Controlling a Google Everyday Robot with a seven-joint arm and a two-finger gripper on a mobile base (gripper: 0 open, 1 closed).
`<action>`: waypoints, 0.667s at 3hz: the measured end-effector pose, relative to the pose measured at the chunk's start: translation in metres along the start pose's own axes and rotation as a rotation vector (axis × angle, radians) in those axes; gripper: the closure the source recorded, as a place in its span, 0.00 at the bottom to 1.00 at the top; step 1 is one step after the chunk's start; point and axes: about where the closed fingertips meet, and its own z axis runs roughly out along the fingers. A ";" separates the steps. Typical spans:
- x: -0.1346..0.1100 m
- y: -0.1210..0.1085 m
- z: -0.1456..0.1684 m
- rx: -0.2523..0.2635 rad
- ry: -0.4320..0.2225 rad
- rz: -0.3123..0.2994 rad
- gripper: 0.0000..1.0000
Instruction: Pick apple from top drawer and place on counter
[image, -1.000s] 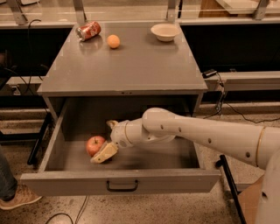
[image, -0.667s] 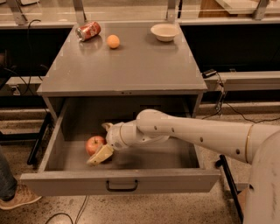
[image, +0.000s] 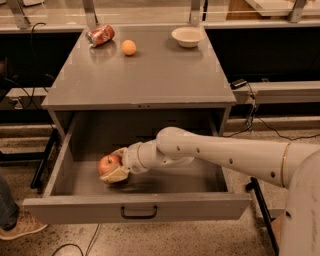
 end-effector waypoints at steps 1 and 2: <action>-0.008 0.009 -0.031 -0.010 -0.024 -0.005 0.72; -0.031 0.009 -0.107 0.020 -0.021 -0.023 0.95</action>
Offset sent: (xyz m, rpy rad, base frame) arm -0.0303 -0.1496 0.1867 -0.0153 -0.1170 -0.0160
